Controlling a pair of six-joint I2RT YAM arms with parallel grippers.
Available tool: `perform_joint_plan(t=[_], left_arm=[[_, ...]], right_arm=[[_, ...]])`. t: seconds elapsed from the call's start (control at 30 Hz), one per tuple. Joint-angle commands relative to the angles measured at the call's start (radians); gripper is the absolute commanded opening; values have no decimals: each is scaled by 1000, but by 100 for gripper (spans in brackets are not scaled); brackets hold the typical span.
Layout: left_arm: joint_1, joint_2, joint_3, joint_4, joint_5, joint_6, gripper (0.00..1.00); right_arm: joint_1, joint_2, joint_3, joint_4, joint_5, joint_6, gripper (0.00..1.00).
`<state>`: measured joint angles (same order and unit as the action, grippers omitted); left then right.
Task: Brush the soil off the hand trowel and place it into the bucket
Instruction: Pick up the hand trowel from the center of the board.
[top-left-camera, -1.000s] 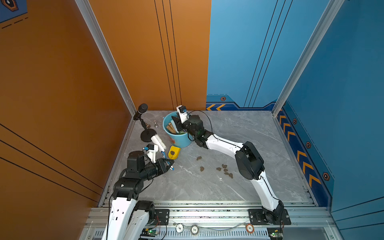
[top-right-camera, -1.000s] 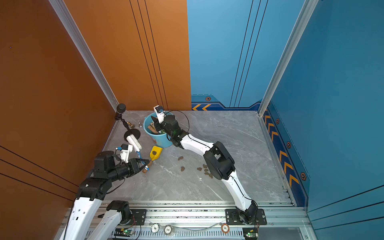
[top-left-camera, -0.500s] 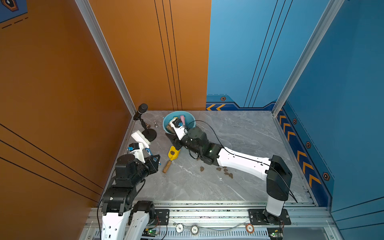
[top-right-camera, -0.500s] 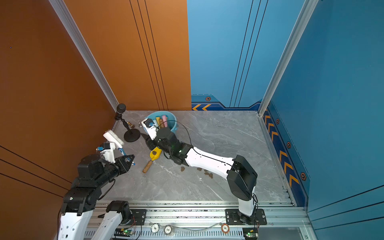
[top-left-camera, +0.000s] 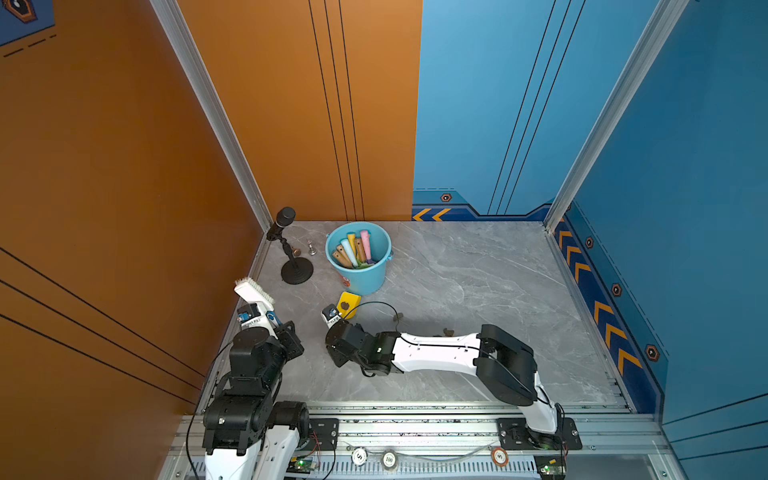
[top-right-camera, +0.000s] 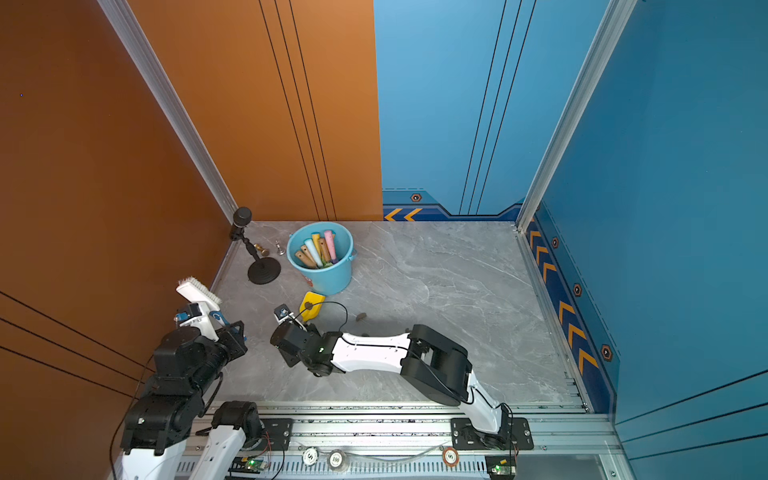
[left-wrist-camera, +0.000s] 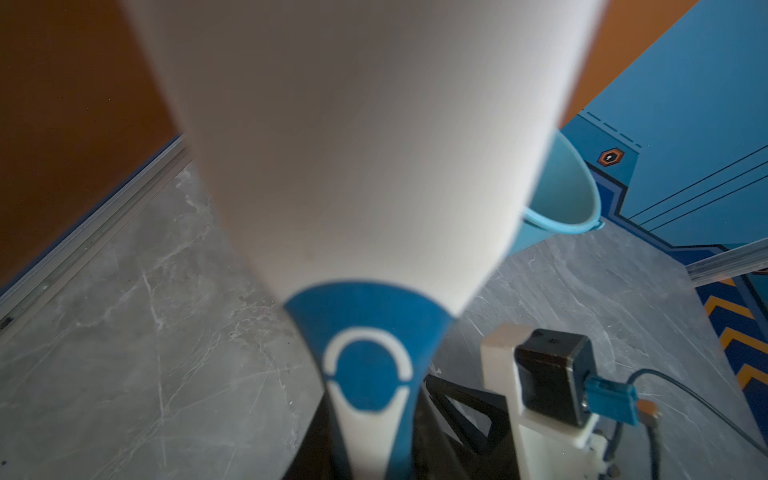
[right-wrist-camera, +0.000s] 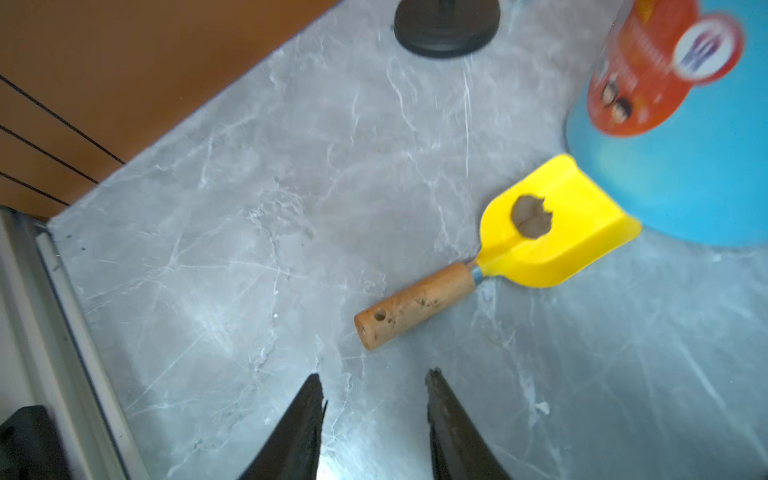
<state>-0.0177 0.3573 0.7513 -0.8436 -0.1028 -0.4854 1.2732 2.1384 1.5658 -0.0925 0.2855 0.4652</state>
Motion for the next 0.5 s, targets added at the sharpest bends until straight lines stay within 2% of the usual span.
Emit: perform_joint_plan(t=[0.0, 0.17, 0.47], left_arm=[[2, -29, -33, 3, -63, 23, 0], [-5, -43, -27, 5, -79, 37, 0], [-19, -61, -30, 1, -68, 37, 0]], right_arm=[[-5, 60, 60, -49, 70, 136, 43], [-17, 158, 154, -53, 75, 228, 47], [2, 137, 76, 59, 147, 319, 52]])
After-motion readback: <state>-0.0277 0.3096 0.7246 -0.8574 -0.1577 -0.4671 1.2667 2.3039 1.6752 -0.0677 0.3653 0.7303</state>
